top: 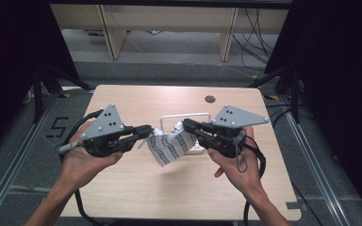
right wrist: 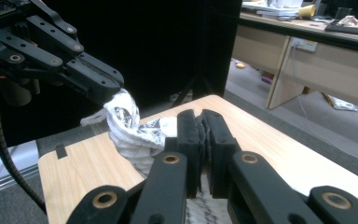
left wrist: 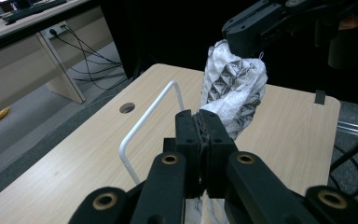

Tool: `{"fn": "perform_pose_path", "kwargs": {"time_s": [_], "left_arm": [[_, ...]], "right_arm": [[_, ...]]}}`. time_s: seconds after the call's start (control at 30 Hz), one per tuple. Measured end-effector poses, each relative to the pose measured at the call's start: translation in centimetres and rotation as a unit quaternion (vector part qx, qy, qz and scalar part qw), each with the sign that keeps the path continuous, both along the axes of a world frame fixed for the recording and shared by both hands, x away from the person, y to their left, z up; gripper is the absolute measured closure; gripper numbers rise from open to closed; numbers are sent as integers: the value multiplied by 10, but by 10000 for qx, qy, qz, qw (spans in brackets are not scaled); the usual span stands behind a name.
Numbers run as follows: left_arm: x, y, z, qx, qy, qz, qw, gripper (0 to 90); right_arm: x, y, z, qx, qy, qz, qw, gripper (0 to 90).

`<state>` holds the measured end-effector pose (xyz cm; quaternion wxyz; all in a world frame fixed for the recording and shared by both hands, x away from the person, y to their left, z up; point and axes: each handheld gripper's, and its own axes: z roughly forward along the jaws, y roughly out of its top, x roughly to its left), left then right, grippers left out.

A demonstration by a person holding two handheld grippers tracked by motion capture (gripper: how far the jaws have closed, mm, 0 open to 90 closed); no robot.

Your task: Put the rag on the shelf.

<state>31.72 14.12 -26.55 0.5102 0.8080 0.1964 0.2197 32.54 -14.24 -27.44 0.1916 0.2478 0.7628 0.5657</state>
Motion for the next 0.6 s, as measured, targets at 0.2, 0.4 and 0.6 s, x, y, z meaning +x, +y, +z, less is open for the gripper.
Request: {"fn": "perform_pose_path", "kwargs": {"time_s": [0.2,0.4,0.6], "left_arm": [[7,-7,5,-41,-24,6,10000,871],[16,-13,9,-62,-59,59,9999,871],[28,-22,12,-36,-49,76,10000,872]], "right_arm": [[5,-7,2,30,-4,-106,9999,869],[11,-13,3,46,-23,-231,9997,869],[17,-19,4,99,-11,-367,9993,869]]}}
